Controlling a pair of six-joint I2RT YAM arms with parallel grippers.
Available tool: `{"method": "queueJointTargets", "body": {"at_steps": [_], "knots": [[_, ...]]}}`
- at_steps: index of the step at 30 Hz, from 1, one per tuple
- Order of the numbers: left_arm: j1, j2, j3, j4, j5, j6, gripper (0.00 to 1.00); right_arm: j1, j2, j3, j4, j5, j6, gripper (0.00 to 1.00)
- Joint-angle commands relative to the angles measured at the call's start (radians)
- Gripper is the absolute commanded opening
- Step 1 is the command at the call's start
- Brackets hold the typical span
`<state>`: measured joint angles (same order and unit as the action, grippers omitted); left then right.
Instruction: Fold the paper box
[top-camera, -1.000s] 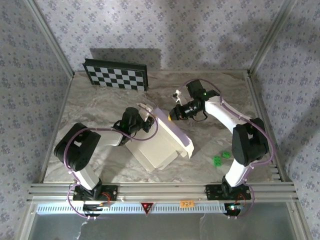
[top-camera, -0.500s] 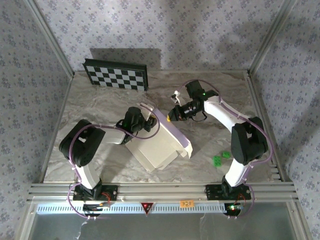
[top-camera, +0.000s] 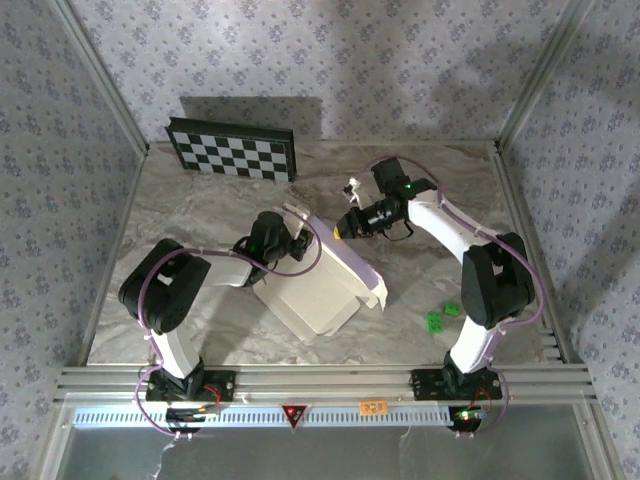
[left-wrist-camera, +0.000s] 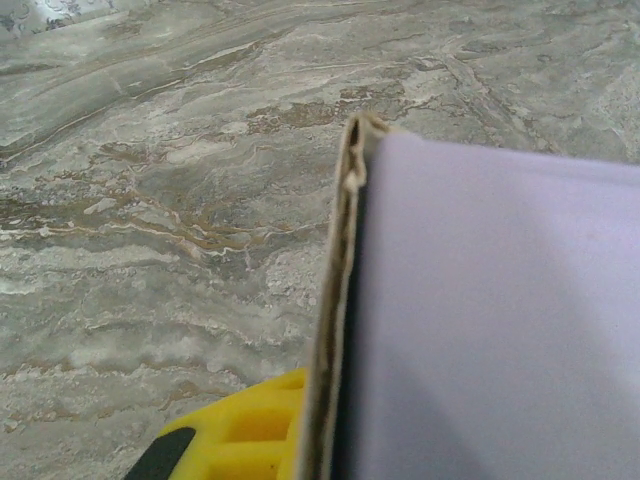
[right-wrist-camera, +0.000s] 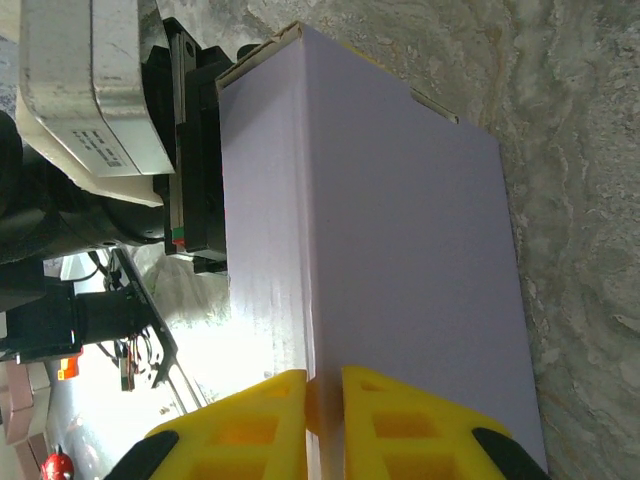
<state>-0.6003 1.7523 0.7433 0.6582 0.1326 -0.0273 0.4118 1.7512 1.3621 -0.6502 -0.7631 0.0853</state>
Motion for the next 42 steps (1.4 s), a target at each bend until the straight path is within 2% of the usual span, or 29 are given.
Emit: {"method": "queueJointTargets", "body": {"at_steps": [1, 4, 6, 9, 11, 17, 19, 24, 27, 30, 33, 39, 42], "knots": [[0.0, -0.029, 0.006, 0.04, -0.082, -0.075, 0.0, 0.015, 0.034, -0.008, -0.079, 0.025, -0.018, 0.15], [-0.003, -0.049, -0.009, 0.03, -0.101, -0.081, 0.0, 0.016, 0.036, -0.002, -0.082, 0.025, -0.016, 0.18], [-0.004, -0.061, -0.027, 0.042, -0.101, -0.08, 0.01, 0.018, 0.034, 0.004, -0.085, 0.025, -0.015, 0.25], [-0.003, -0.079, -0.044, 0.054, -0.111, -0.083, 0.15, 0.024, 0.027, 0.011, -0.088, 0.026, -0.016, 0.33], [-0.003, -0.095, -0.047, 0.057, -0.111, -0.081, 0.22, 0.026, 0.024, 0.014, -0.092, 0.028, -0.013, 0.35], [-0.003, -0.126, -0.047, 0.073, -0.097, -0.089, 0.32, 0.027, 0.028, 0.016, -0.095, 0.032, -0.019, 0.35], [-0.003, -0.133, -0.048, 0.08, -0.09, -0.089, 0.3, 0.029, 0.03, 0.016, -0.095, 0.03, -0.018, 0.36], [-0.005, -0.14, -0.067, 0.092, -0.091, -0.08, 0.06, 0.027, 0.03, 0.019, -0.095, 0.037, -0.012, 0.36], [-0.004, -0.152, -0.082, 0.073, -0.124, -0.083, 0.0, 0.025, 0.013, 0.022, -0.093, 0.065, 0.004, 0.37], [-0.004, -0.178, -0.089, 0.01, -0.185, -0.094, 0.0, 0.02, -0.048, 0.012, -0.064, 0.148, 0.046, 0.5], [-0.004, -0.212, -0.1, -0.076, -0.284, -0.122, 0.0, 0.002, -0.126, -0.003, -0.034, 0.254, 0.103, 0.57], [-0.004, -0.305, -0.125, -0.32, -0.538, -0.271, 0.0, -0.02, -0.245, -0.046, -0.006, 0.413, 0.164, 0.6], [-0.003, -0.357, -0.125, -0.454, -0.612, -0.384, 0.08, -0.018, -0.277, -0.06, -0.001, 0.435, 0.175, 0.6]]}}
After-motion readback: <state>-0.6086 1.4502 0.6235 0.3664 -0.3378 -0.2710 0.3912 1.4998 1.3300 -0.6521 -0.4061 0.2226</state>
